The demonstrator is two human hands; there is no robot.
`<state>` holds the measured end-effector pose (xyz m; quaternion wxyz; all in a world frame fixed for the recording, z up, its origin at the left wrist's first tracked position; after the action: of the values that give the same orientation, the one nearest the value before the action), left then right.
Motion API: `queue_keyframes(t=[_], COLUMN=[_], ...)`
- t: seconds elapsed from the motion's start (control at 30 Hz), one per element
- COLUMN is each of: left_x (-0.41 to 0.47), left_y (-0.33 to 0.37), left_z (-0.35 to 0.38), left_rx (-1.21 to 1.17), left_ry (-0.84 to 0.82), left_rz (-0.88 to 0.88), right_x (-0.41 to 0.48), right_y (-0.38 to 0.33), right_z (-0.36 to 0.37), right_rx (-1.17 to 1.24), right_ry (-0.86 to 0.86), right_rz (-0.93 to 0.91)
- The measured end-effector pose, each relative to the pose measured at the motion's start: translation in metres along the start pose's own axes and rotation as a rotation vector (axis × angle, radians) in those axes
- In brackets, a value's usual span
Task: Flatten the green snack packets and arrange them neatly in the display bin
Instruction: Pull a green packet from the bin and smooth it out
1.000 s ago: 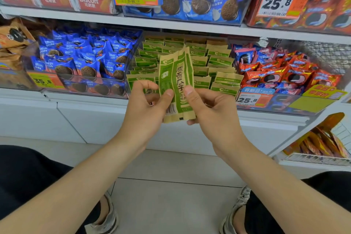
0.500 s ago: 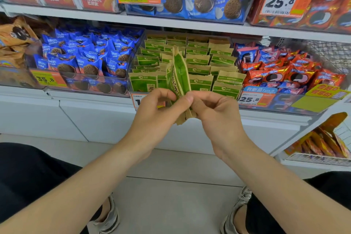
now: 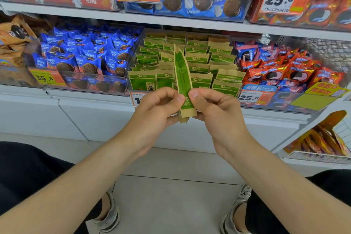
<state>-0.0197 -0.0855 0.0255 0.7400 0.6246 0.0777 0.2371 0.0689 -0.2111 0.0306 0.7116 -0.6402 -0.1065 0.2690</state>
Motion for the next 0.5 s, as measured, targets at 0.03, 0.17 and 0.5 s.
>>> queue_keyframes(t=[0.03, 0.17, 0.5], left_x=[0.000, 0.004, 0.000], left_y=[0.001, 0.005, 0.012], left_z=[0.000, -0.013, 0.001], left_rx=[-0.006, -0.003, 0.425], left_ry=[0.026, 0.240, 0.081], left_rz=[0.003, 0.059, 0.296], right_x=[0.000, 0.001, -0.001], right_y=[-0.002, -0.011, -0.010], right_z=[0.001, 0.012, 0.013], right_rx=[-0.036, -0.335, -0.355], right_ry=[-0.006, -0.138, -0.047], right_rz=[-0.027, -0.076, -0.005])
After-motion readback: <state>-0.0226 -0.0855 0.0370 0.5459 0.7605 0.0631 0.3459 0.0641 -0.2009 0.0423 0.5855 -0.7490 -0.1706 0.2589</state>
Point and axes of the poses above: each hand's wrist, its own x-axis towards the middle knuckle, its own z-axis out of the palm, y = z × x, the point moved 6 cm from there along x, towards the middle knuckle, and after that the axes turned 13 degrees about z, right-handed, at the moved point
